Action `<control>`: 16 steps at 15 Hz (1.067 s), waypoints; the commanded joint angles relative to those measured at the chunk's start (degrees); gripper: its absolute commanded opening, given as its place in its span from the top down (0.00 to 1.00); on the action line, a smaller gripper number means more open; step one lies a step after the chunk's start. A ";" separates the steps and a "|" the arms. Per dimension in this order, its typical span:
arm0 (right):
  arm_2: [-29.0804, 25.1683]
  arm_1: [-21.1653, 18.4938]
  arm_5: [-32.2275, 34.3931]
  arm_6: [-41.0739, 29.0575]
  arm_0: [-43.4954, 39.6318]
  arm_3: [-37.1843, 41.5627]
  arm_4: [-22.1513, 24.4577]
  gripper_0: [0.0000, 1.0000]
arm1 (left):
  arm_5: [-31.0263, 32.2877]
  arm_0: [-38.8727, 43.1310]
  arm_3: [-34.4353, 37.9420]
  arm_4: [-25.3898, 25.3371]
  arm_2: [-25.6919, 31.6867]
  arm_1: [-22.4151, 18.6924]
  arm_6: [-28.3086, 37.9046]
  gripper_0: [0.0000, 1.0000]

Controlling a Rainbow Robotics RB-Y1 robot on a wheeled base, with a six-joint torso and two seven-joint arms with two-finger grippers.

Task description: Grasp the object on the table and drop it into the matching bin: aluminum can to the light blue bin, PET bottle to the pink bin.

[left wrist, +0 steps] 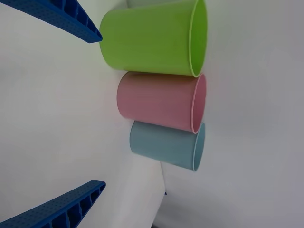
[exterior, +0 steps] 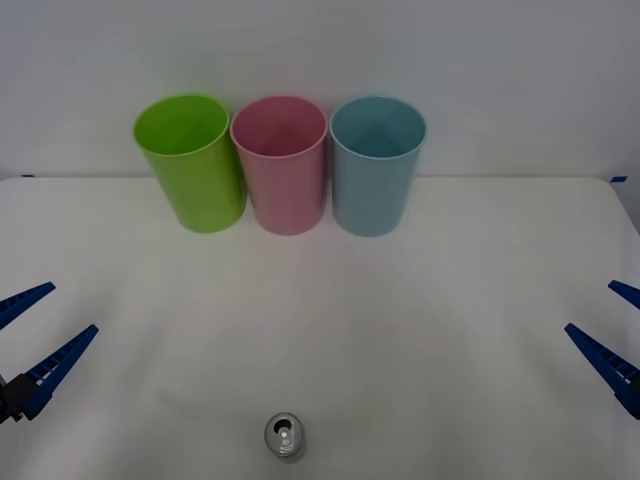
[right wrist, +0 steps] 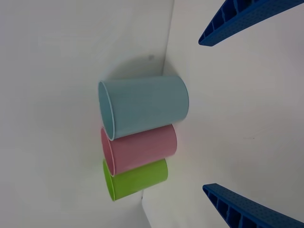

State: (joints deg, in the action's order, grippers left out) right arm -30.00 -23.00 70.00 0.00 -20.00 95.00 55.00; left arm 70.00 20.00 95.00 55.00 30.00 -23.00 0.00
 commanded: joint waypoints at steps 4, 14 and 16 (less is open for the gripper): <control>-0.06 1.03 0.22 0.00 -0.04 -0.78 -0.16 0.00 | 0.00 0.00 0.00 0.00 0.00 0.00 0.00 0.00; 11.28 -4.60 6.29 2.20 3.30 -6.58 0.46 0.00 | 0.00 0.00 0.00 0.00 0.00 0.00 0.00 0.00; 13.56 -5.30 8.93 3.34 4.44 -8.60 1.78 0.00 | 0.00 0.00 0.00 0.00 0.00 0.00 0.00 0.00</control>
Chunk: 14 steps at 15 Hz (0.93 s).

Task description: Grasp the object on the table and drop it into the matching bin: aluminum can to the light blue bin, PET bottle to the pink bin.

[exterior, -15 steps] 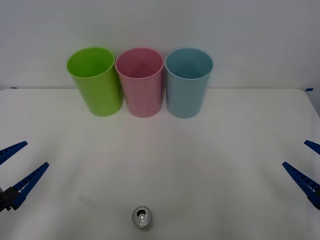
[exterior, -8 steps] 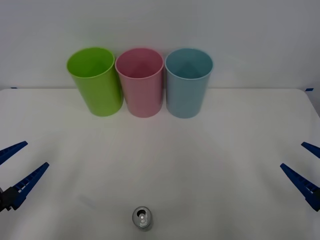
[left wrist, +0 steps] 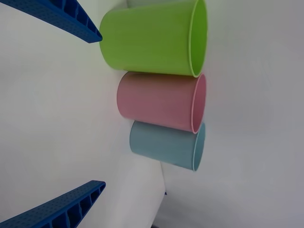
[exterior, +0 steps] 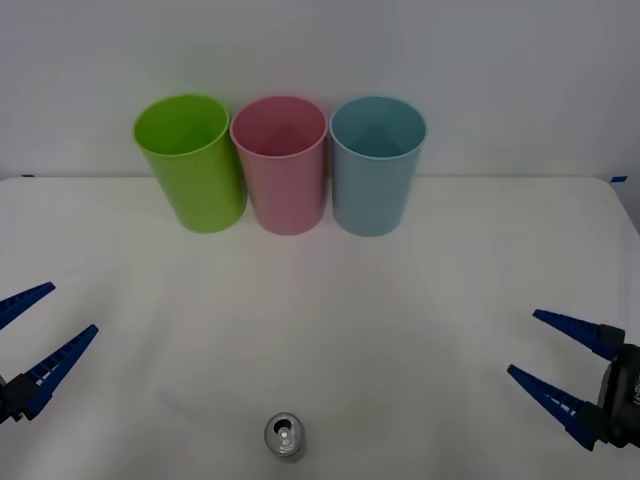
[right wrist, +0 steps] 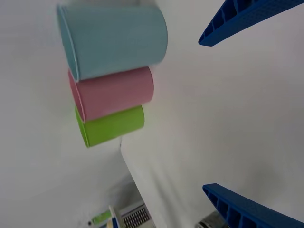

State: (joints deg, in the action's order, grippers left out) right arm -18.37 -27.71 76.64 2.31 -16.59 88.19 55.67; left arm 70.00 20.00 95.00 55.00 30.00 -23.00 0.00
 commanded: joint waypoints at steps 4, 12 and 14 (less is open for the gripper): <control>5.54 -0.59 5.63 4.11 2.08 -2.41 5.94 0.00 | 0.00 0.00 0.00 0.00 0.00 0.00 0.00 0.00; 20.39 -0.77 5.45 16.85 8.15 -9.88 7.43 0.00 | 0.00 0.00 0.00 0.00 0.00 0.00 0.00 0.00; 23.64 -0.77 4.84 17.56 9.03 -10.15 7.69 0.00 | 0.00 0.00 0.00 0.00 0.00 0.00 0.00 0.00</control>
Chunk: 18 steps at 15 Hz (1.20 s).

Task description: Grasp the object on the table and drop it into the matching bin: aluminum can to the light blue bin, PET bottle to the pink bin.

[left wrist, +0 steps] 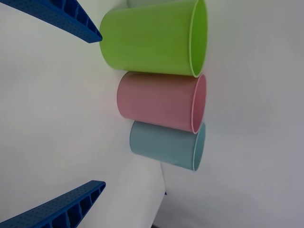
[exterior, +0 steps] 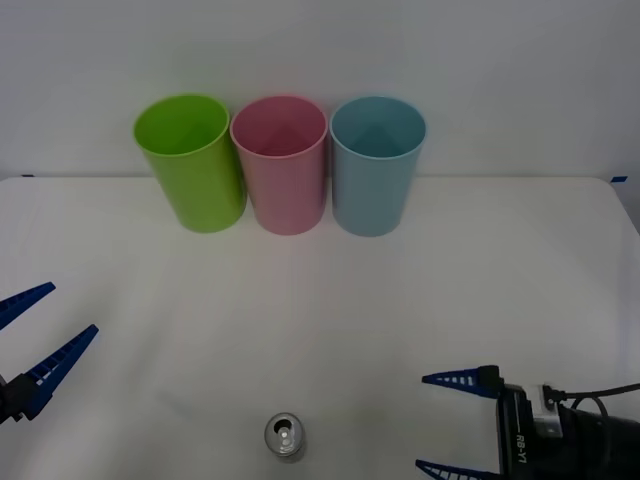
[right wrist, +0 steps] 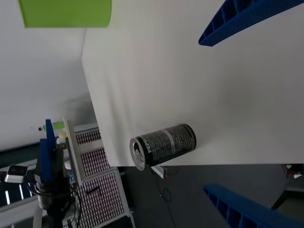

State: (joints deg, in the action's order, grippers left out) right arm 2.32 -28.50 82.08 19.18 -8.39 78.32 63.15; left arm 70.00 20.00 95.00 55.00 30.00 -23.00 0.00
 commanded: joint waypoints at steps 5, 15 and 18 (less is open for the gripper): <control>11.13 0.03 -5.79 1.83 2.94 -0.27 0.22 0.00 | 0.00 0.00 0.00 0.00 0.00 0.00 0.00 0.00; 18.60 6.71 -13.09 5.52 6.10 -0.27 4.79 0.00 | 0.00 0.00 0.00 0.00 0.00 0.00 0.00 0.00; 20.44 7.94 -15.19 7.54 6.37 -0.27 5.75 0.00 | 0.00 0.00 0.00 0.00 0.00 0.00 0.00 0.00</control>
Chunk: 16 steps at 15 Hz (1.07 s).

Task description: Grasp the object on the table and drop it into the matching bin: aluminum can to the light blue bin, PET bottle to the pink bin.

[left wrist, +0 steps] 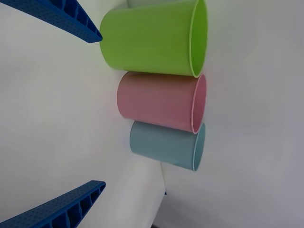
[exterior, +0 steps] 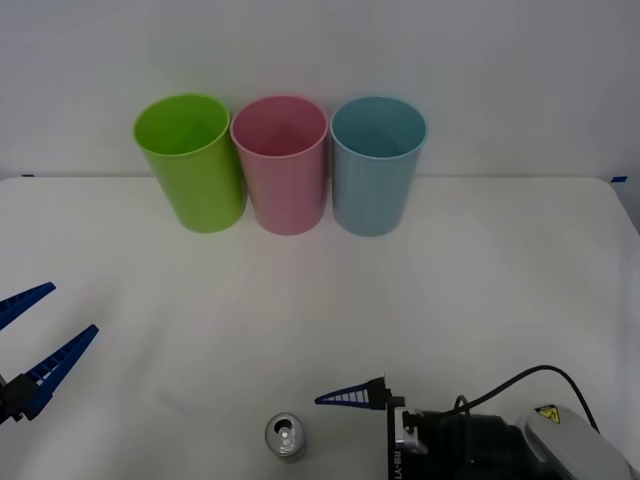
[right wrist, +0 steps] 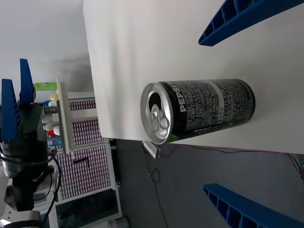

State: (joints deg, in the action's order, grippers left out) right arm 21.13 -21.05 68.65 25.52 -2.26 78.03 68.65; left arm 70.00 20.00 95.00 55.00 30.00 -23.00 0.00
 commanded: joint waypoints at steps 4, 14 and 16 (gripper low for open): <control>4.09 1.36 -5.46 4.45 1.11 0.02 0.78 0.00 | 0.00 0.00 0.00 0.00 0.00 0.00 0.00 0.00; 9.19 3.91 -16.01 4.28 2.78 -0.07 3.07 0.00 | 0.00 0.00 0.00 0.00 0.00 0.00 0.00 0.00; 9.28 3.91 -16.27 4.28 2.87 -0.16 3.24 0.00 | 0.00 0.00 0.00 0.00 0.00 0.00 0.00 0.00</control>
State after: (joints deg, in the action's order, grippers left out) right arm 30.39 -17.14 52.47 29.81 0.61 77.99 71.78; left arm 70.00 20.00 95.00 55.00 30.00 -23.00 0.00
